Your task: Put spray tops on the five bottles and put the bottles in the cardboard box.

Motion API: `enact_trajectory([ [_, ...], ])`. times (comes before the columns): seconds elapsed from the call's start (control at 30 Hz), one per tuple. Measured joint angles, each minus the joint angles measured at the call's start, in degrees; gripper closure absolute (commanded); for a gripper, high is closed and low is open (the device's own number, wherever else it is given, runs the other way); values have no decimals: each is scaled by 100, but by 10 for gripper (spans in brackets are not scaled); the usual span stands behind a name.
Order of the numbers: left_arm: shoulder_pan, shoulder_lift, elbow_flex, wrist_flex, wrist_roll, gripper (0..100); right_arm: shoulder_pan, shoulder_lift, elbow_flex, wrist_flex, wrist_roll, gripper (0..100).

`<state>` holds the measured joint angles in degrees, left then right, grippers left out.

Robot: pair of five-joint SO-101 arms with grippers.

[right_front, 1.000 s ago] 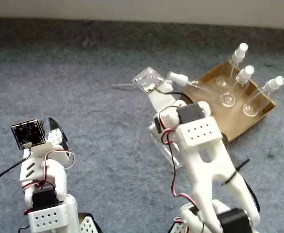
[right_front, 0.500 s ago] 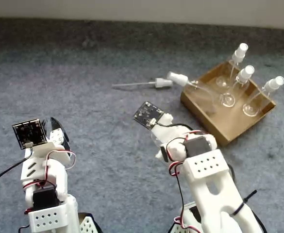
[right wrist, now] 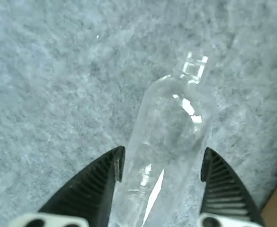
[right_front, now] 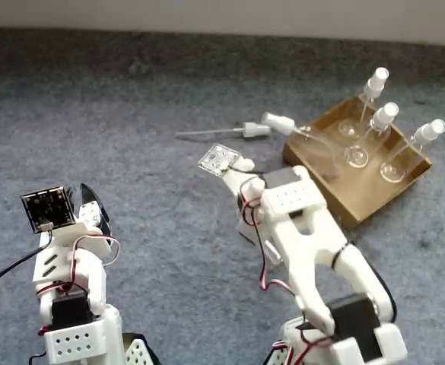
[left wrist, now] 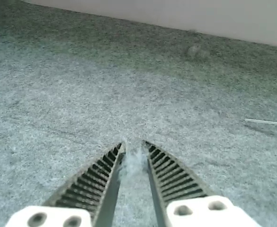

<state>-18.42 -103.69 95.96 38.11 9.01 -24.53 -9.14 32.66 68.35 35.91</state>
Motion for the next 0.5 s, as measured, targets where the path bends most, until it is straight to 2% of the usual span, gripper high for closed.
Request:
enact_trajectory([
  [0.3,0,0,0,0,0,992,-53,1319,-1319,422,0,782],
  [0.5,0,0,0,0,0,992,-44,1327,-1389,431,0,876],
])
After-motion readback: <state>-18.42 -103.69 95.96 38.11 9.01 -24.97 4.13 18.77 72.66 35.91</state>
